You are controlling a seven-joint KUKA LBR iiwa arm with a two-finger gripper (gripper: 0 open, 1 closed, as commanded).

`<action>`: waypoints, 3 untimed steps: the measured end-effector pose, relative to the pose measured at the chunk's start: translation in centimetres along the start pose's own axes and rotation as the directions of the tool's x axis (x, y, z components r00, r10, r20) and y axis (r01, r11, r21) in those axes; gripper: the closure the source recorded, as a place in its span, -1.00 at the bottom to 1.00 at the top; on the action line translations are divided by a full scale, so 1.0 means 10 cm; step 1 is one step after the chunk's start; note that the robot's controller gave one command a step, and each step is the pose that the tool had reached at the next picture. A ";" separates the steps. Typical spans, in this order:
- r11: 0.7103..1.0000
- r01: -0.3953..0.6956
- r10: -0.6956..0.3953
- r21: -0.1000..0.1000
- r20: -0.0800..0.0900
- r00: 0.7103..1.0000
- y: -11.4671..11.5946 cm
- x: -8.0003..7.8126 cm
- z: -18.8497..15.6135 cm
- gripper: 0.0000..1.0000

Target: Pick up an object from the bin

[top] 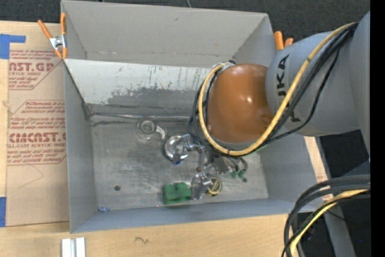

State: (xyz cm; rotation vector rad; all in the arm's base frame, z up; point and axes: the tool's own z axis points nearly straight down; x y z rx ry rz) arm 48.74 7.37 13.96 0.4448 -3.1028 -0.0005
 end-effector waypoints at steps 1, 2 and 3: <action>0.966 0.260 -0.260 0.002 0.007 0.966 0.10 -0.05 0.56 -1.00; 0.966 0.259 -0.259 0.002 0.009 0.966 0.10 -0.06 0.54 1.00; 0.929 0.370 -0.371 0.008 0.014 0.929 0.08 0.04 -1.12 1.00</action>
Offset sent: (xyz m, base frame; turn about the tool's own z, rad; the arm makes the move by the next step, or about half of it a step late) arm 0.0021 0.0104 -0.0547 -0.2627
